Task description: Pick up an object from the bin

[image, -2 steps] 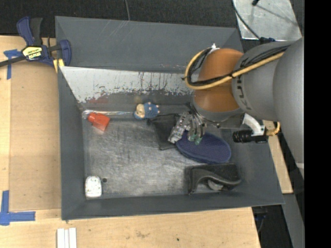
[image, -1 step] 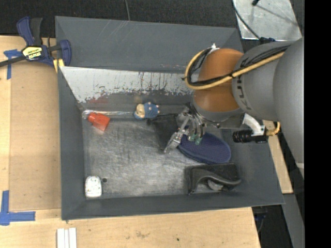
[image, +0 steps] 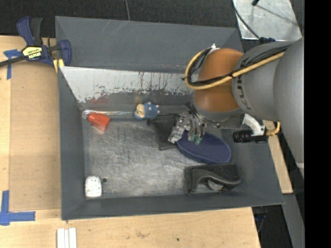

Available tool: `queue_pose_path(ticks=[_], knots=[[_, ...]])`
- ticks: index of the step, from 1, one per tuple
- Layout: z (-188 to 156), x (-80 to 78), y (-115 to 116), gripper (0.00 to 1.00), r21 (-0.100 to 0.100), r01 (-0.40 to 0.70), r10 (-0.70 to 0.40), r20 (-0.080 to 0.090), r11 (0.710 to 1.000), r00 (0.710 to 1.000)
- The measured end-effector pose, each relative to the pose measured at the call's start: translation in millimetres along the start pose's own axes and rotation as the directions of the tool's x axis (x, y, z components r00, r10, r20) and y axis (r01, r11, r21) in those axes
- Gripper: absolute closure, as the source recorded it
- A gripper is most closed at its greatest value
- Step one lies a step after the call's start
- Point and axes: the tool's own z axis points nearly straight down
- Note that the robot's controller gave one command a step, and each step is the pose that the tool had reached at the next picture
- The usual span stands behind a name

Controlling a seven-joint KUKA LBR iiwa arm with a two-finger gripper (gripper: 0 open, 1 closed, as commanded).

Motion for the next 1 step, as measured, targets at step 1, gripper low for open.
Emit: queue_pose_path(ticks=[1], knots=[[-51.3, -7.2, -0.6, 1.0, -0.004, 0.012, -0.012, 0.006, 1.0, 1.0]])
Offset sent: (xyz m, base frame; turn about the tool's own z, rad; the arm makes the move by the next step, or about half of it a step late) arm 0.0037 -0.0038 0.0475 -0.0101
